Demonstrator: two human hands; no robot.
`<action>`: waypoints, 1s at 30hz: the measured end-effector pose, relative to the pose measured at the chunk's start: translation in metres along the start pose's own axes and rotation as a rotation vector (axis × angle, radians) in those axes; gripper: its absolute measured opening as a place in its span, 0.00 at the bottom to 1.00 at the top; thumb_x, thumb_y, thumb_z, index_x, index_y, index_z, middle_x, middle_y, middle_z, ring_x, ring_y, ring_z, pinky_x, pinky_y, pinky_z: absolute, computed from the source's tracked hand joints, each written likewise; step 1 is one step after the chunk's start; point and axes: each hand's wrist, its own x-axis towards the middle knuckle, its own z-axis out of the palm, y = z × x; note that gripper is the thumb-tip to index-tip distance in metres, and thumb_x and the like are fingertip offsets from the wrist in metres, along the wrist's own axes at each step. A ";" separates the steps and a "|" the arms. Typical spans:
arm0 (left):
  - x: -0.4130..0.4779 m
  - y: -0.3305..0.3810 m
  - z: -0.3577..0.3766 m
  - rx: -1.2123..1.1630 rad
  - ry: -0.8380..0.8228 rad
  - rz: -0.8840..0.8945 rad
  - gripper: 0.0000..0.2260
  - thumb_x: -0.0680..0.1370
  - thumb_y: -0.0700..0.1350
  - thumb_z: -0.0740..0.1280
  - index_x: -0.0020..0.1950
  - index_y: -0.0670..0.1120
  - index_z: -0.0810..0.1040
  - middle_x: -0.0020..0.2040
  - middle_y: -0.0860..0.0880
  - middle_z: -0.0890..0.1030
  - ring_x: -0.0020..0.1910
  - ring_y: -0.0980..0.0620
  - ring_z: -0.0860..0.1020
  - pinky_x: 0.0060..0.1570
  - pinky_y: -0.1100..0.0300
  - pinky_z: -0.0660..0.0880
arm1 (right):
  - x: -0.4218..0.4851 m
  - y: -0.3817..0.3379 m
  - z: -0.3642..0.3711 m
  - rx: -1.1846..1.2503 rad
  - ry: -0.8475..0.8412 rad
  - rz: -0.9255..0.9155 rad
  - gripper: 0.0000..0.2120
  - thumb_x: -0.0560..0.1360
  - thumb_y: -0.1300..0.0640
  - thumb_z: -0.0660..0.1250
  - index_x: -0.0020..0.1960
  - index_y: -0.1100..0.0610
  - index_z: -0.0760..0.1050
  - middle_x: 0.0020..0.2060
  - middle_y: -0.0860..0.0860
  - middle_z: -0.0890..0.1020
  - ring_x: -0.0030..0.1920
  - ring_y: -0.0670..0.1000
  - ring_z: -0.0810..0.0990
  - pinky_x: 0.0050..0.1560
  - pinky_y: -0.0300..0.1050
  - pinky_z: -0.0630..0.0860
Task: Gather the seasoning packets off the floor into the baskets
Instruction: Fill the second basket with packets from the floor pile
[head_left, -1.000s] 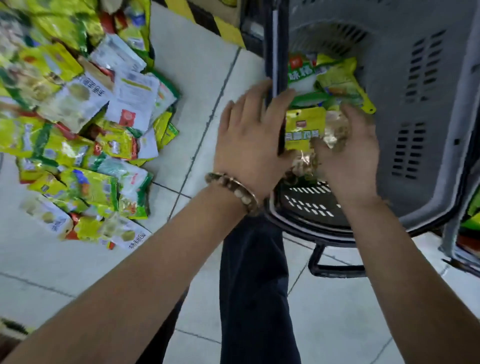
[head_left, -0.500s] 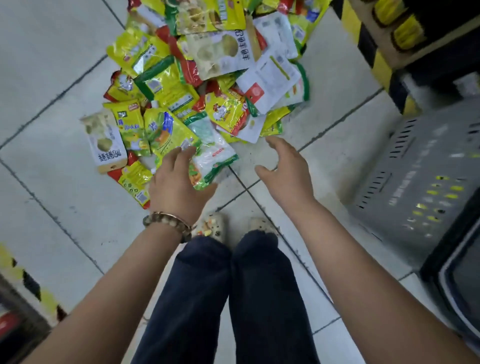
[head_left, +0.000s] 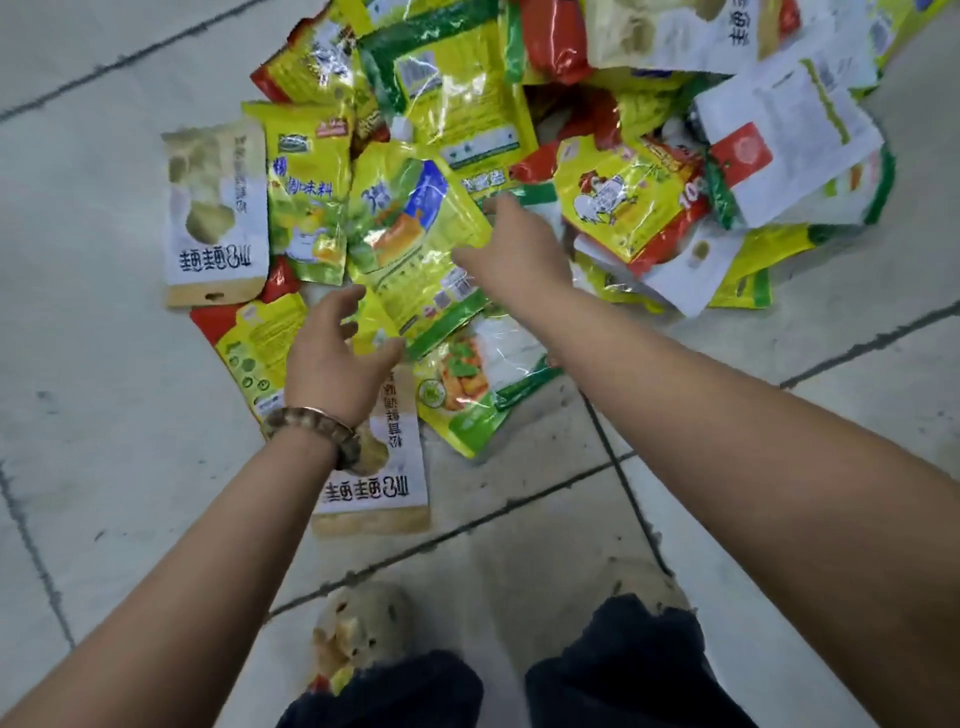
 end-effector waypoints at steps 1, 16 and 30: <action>0.007 -0.007 0.003 -0.070 0.020 -0.029 0.23 0.72 0.40 0.72 0.66 0.44 0.72 0.63 0.45 0.75 0.56 0.47 0.76 0.52 0.55 0.73 | 0.013 -0.004 0.007 0.031 0.024 0.027 0.27 0.74 0.46 0.69 0.67 0.57 0.66 0.62 0.53 0.76 0.60 0.55 0.75 0.54 0.48 0.73; 0.008 -0.017 0.013 -0.978 -0.219 -0.281 0.24 0.73 0.46 0.71 0.67 0.44 0.68 0.54 0.48 0.78 0.51 0.51 0.78 0.48 0.57 0.76 | -0.052 0.031 -0.040 0.746 -0.036 -0.096 0.17 0.74 0.72 0.64 0.57 0.54 0.68 0.43 0.50 0.79 0.34 0.42 0.81 0.33 0.36 0.77; 0.002 -0.097 0.043 -1.070 -0.092 -0.569 0.56 0.44 0.57 0.84 0.68 0.42 0.70 0.60 0.44 0.79 0.59 0.41 0.77 0.60 0.38 0.70 | -0.029 0.080 -0.021 -0.369 0.065 0.102 0.28 0.75 0.43 0.66 0.68 0.58 0.66 0.58 0.58 0.77 0.57 0.60 0.75 0.46 0.48 0.69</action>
